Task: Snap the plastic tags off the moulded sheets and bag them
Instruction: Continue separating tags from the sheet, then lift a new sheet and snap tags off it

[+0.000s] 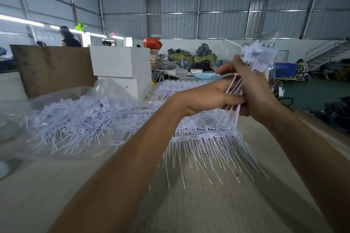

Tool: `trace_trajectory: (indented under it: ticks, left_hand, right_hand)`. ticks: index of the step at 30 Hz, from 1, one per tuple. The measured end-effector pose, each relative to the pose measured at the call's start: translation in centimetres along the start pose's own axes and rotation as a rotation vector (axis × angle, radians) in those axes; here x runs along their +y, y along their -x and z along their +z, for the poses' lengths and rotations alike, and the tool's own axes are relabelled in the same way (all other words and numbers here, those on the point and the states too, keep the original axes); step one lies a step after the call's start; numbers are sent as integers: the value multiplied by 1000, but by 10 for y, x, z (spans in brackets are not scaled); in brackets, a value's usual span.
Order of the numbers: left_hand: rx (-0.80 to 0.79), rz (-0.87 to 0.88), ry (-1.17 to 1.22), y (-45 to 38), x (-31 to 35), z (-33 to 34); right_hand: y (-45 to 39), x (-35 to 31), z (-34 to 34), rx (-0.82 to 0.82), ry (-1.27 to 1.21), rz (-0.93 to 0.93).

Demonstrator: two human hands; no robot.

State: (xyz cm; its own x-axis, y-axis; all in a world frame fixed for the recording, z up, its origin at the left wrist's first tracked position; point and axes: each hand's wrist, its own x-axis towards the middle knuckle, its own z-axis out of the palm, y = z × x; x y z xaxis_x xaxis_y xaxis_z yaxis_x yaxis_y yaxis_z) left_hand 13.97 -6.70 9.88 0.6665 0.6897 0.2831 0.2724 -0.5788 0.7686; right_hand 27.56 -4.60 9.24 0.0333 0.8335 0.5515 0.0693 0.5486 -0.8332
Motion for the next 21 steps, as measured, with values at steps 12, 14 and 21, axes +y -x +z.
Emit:
trace_trajectory:
  ticks: [12,14,21]
  left_hand:
    - [272,-151,-82,9,-15,14]
    - [338,-148,-219,27,-28,8]
    - [806,-72,-543,142,-67,-55]
  right_hand:
    - [10,42,10,-302,-65,70]
    - [11,61,7,-488,-34,142]
    - [26,148,-11,-470,975,-73]
